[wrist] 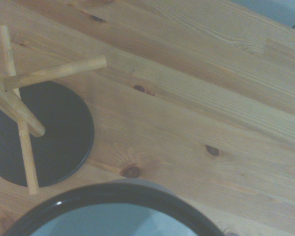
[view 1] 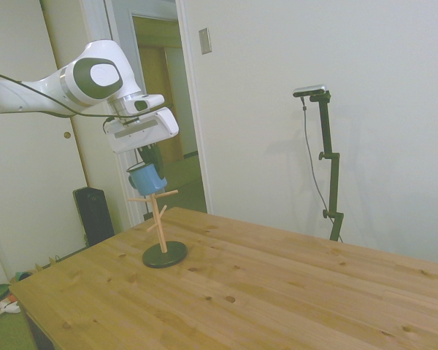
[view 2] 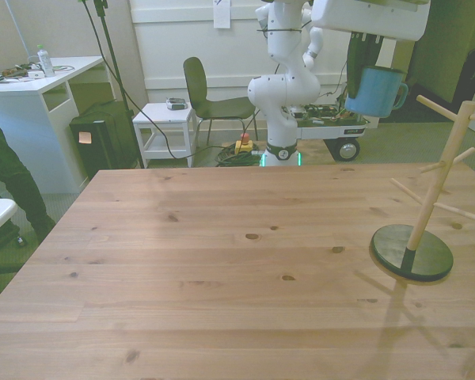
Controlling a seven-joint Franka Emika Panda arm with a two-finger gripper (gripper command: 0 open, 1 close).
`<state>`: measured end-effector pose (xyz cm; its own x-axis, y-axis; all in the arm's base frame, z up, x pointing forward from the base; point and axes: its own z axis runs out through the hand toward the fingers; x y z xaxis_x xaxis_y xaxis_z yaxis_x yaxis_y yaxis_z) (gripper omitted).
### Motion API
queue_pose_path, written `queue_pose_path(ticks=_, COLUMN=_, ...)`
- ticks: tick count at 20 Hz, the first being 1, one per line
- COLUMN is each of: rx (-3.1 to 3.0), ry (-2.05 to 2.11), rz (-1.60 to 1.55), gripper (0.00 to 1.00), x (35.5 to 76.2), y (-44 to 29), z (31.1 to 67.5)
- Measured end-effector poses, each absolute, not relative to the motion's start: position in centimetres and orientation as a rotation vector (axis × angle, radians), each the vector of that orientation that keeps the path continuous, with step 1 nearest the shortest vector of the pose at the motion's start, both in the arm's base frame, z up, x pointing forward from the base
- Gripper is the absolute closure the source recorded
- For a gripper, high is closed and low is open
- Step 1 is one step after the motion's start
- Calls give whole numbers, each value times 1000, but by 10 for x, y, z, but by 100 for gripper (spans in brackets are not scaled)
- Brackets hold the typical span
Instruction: Hang the mug
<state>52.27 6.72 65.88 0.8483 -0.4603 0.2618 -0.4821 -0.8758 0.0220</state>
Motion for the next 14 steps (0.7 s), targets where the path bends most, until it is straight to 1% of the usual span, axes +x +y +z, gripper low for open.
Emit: queue_pose_path(ticks=14, rx=2944, ry=-749, rz=378, gripper=100, x=527, y=88, z=654)
